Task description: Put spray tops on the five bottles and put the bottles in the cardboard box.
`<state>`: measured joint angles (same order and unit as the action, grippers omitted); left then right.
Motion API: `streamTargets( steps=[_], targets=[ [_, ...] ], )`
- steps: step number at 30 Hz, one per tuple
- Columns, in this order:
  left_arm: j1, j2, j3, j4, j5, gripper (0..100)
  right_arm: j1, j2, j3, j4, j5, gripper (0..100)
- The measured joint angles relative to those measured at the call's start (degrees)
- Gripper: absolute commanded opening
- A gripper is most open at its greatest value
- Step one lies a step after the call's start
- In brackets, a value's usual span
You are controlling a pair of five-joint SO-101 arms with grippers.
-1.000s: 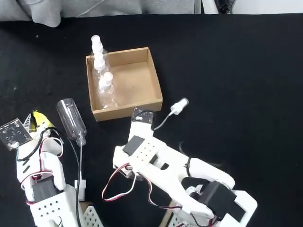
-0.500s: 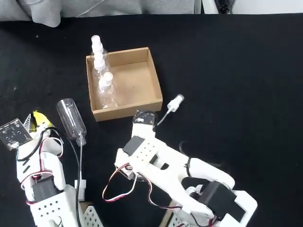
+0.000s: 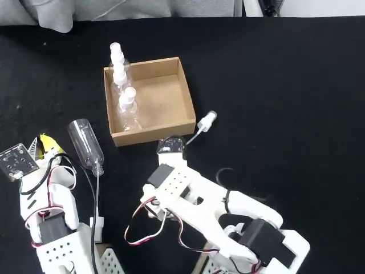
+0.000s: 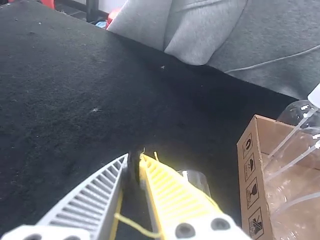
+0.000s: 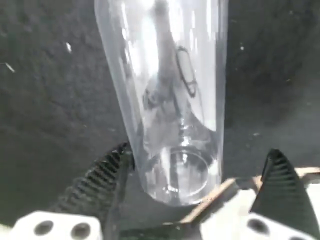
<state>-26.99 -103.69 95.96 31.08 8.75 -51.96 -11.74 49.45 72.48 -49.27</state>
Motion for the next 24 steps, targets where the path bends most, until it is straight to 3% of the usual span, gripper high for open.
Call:
streamTargets(
  steps=[4,24],
  targets=[
    [0.00,0.00,0.00,0.00,0.00,3,1.58,0.00,0.00,2.29,4.48,35.0],
    [0.00,0.00,0.00,0.00,0.00,3,29.98,0.00,-6.95,11.34,37.10,35.0]
  ],
)
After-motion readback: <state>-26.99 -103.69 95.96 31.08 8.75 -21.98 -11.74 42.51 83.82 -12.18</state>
